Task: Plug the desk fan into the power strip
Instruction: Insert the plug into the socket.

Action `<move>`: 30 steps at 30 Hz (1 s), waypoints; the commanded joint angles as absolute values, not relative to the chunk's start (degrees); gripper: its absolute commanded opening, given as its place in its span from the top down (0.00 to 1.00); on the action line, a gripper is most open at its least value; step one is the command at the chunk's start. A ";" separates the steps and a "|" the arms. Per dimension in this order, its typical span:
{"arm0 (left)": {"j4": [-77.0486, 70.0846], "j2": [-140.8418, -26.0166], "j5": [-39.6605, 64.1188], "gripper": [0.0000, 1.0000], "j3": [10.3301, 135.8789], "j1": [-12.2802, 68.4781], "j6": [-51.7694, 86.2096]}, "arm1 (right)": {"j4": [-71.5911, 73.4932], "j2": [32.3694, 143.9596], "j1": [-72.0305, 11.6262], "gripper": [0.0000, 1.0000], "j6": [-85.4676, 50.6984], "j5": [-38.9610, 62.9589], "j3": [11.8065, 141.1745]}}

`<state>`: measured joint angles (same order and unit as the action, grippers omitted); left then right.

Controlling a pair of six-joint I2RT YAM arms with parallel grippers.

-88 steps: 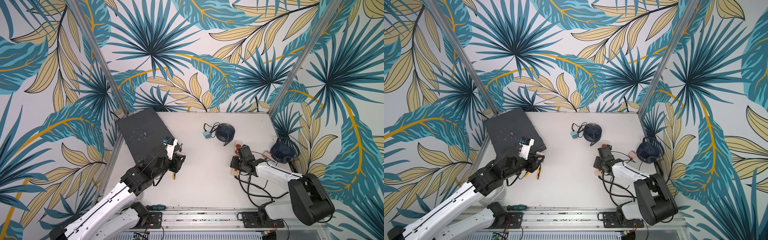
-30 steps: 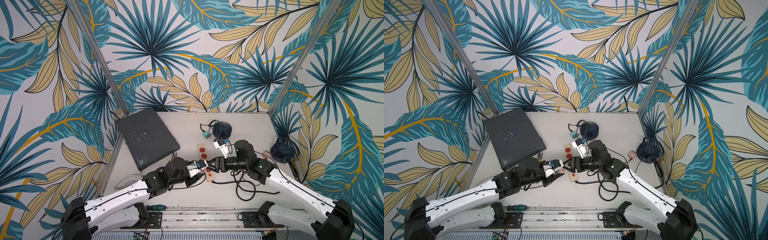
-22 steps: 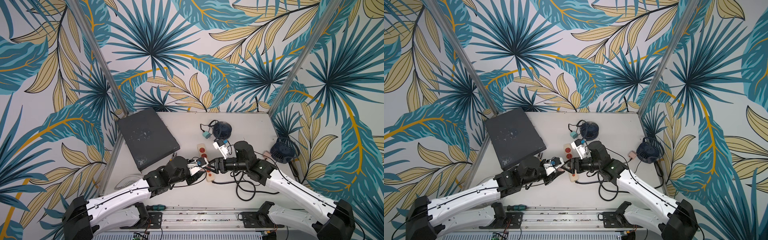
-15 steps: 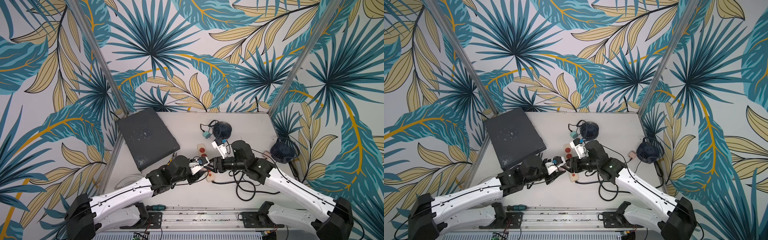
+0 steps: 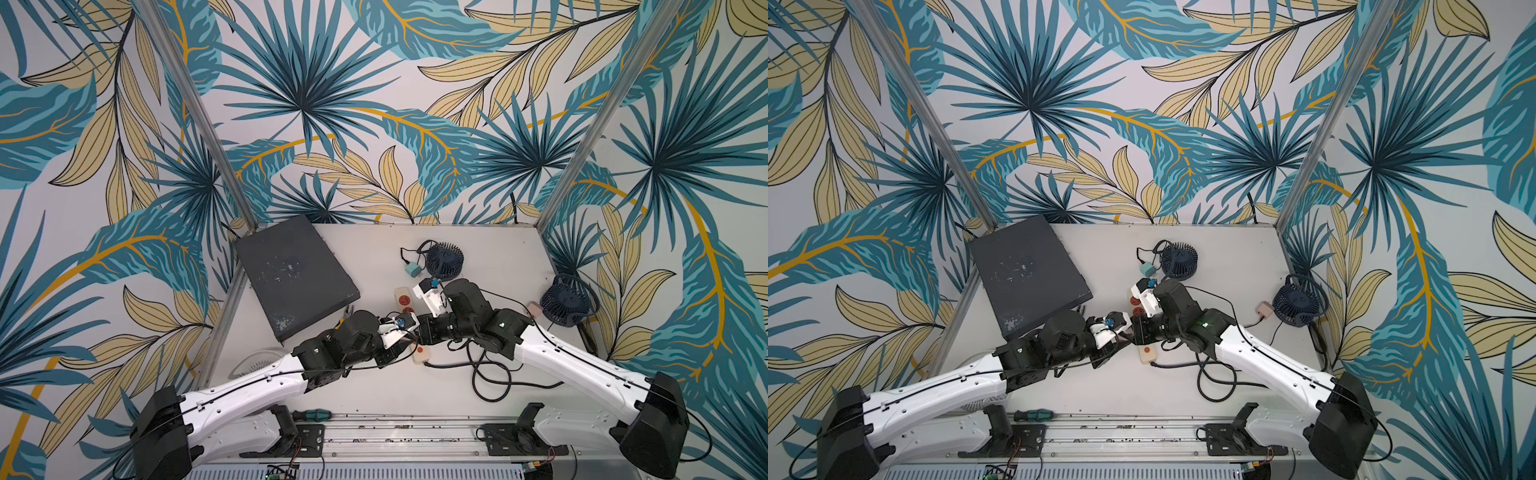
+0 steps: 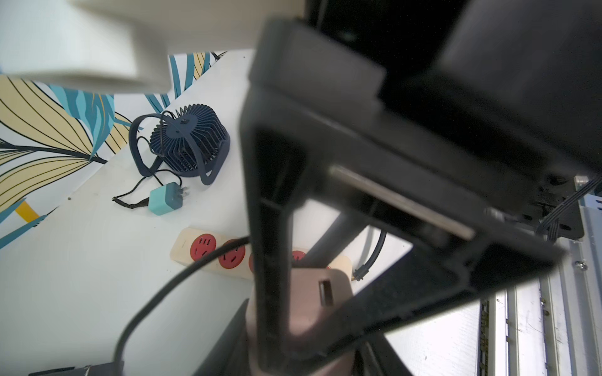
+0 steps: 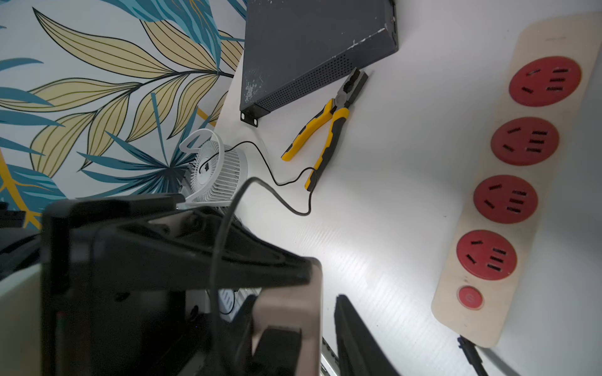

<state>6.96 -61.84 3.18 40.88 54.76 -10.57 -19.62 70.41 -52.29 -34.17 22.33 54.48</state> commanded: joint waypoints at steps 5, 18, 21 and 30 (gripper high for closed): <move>3.56 -61.05 -1.91 0.26 40.82 54.93 -3.98 | -21.16 69.23 -52.69 0.89 -33.72 16.50 53.87; 4.83 -50.50 -10.01 0.27 26.92 54.93 37.15 | -24.50 72.99 -52.72 1.00 -28.75 -3.11 53.27; 2.78 -52.42 -10.09 0.31 24.84 54.85 42.71 | -23.05 76.21 -53.48 1.00 -29.21 -6.59 52.97; -2.91 -67.91 -4.31 0.36 31.20 54.58 45.01 | -18.33 81.44 -53.76 1.00 -31.65 -11.29 51.67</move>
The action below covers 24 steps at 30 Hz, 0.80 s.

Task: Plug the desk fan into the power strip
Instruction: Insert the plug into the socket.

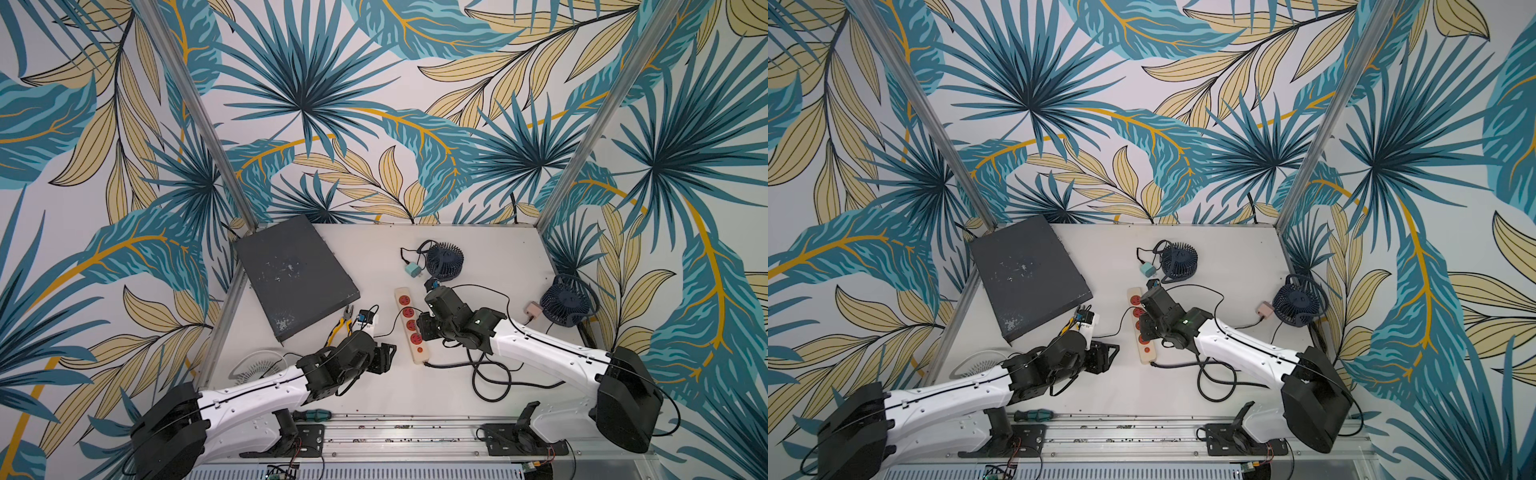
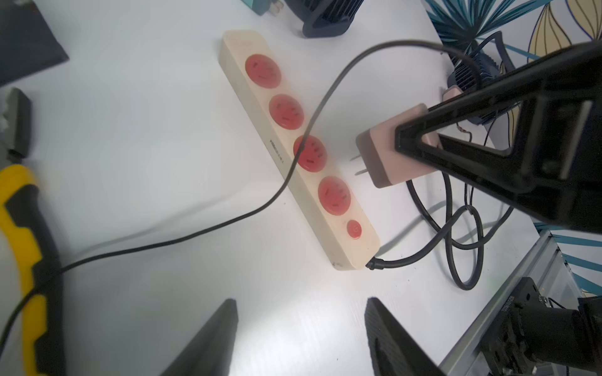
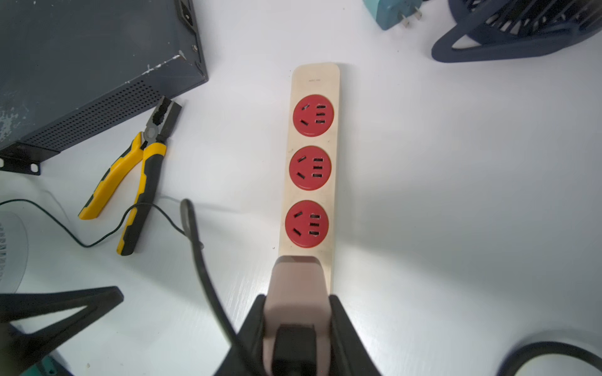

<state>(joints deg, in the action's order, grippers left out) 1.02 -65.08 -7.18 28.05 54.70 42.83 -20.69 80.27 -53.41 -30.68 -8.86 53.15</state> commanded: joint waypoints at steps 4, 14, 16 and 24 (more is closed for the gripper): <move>-5.47 -73.91 -2.19 0.37 33.84 54.58 45.03 | -19.46 82.72 -53.76 1.00 -32.52 -10.21 51.22; -8.60 -83.48 -0.18 0.41 36.87 54.58 45.49 | -20.02 82.79 -53.79 1.00 -32.46 -7.26 49.16; -8.99 -84.64 -0.01 0.42 37.00 54.58 45.67 | -20.07 82.56 -53.84 1.00 -32.08 -7.42 48.70; -9.67 -88.35 0.15 0.45 37.62 54.62 45.82 | -21.40 82.88 -53.78 1.00 -31.35 -7.66 48.30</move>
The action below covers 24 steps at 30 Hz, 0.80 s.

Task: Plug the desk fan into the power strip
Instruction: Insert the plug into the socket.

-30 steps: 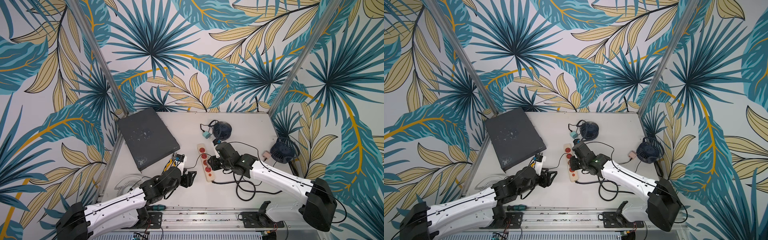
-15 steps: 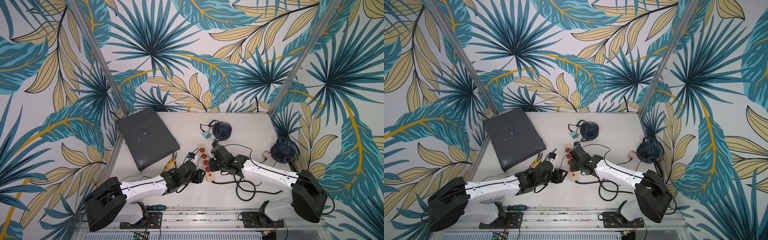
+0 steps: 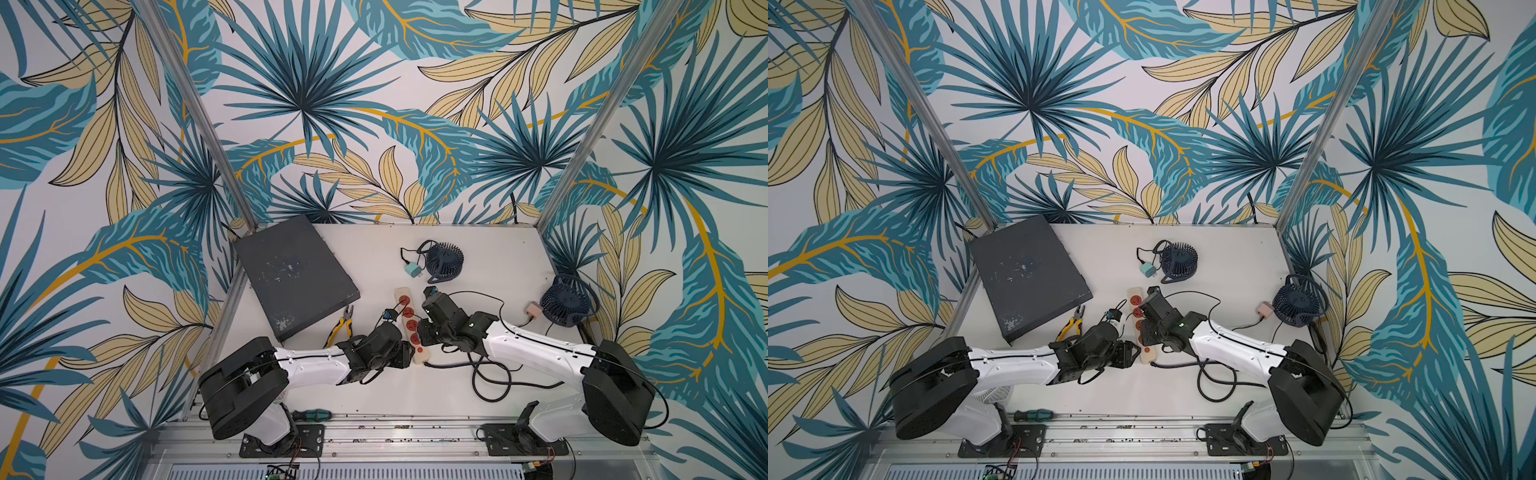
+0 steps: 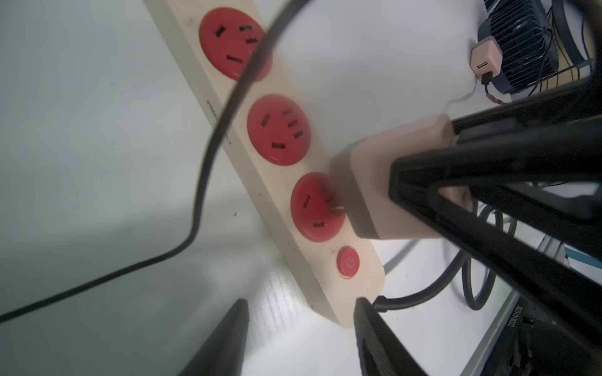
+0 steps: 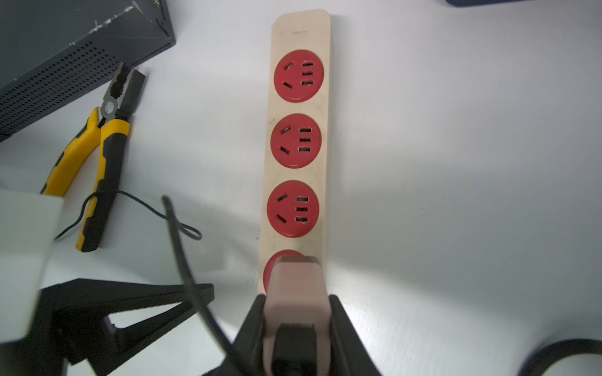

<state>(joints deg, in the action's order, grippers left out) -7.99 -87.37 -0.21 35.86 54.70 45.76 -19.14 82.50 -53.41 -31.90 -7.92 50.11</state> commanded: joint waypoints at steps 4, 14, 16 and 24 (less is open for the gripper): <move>-9.58 -89.69 0.06 0.46 38.13 54.58 45.57 | -23.07 81.67 -53.89 1.00 -31.36 -7.80 48.75; -9.05 -91.64 -0.60 0.48 38.41 54.58 45.32 | -23.18 81.55 -53.91 1.00 -30.22 -7.80 49.59; -8.99 -91.86 -0.56 0.48 38.47 54.58 45.34 | -22.91 82.14 -53.88 1.00 -30.09 -8.22 49.49; -8.58 -92.28 -0.75 0.49 38.67 54.58 44.93 | -22.18 83.15 -53.88 1.00 -29.45 -9.42 49.22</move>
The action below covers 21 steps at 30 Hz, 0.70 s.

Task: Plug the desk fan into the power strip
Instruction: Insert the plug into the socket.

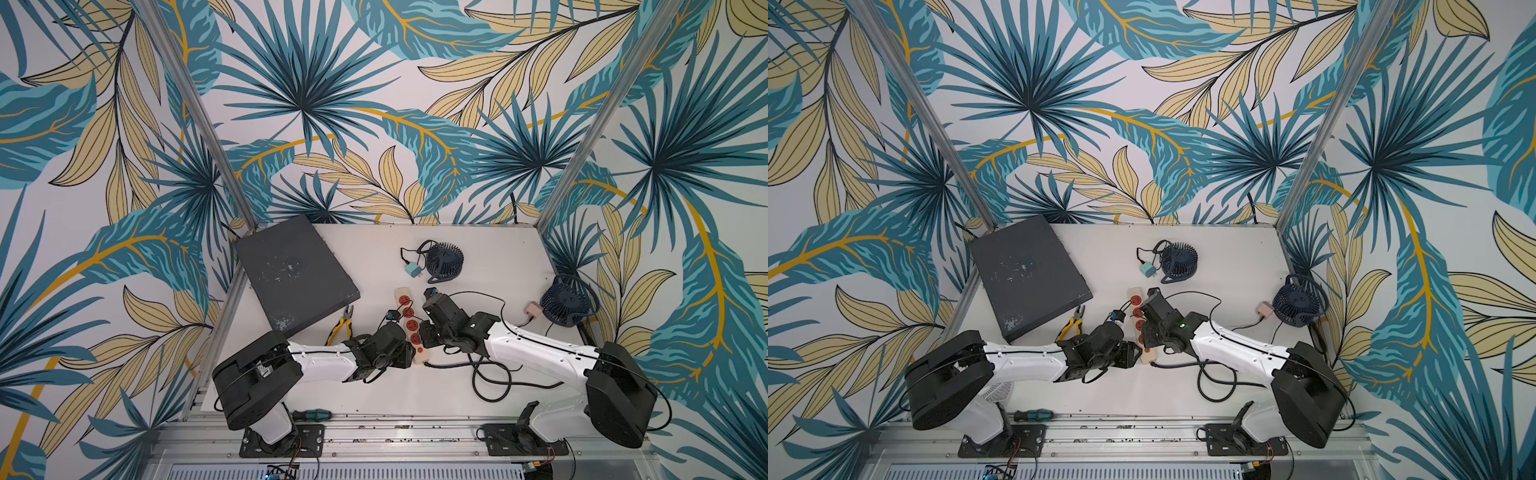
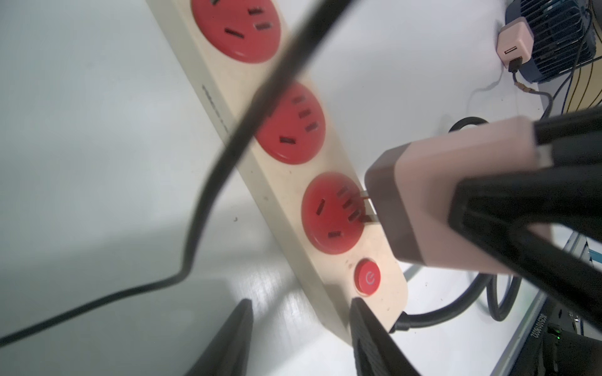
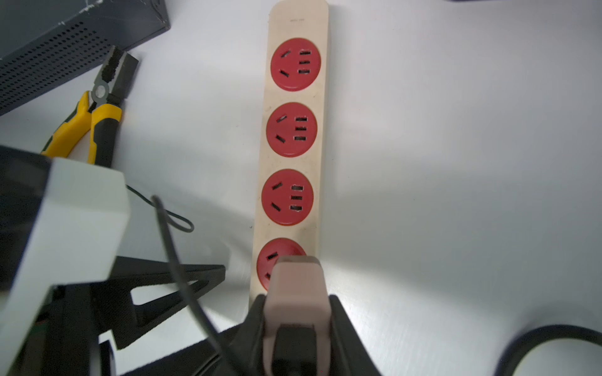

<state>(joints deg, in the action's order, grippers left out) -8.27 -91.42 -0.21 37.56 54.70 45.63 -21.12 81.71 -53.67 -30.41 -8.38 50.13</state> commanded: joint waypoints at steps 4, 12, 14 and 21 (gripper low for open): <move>-8.58 -92.46 -0.79 0.49 38.59 54.58 45.00 | -22.54 83.95 -53.87 1.00 -29.05 -9.12 48.80; -8.87 -93.07 -0.75 0.49 38.50 54.60 44.87 | -25.44 85.02 -53.89 1.00 -27.78 -6.58 49.53; -9.03 -93.33 -0.75 0.49 38.50 54.62 45.00 | -26.42 85.35 -53.91 1.00 -27.45 -6.51 49.92; -9.40 -93.74 -0.78 0.50 38.41 54.58 45.17 | -28.38 90.98 -54.24 1.00 -27.27 -8.12 50.25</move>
<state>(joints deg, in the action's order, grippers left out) -9.89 -92.62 -0.19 37.67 54.70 45.63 -21.98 85.54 -53.67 -27.83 -8.14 52.58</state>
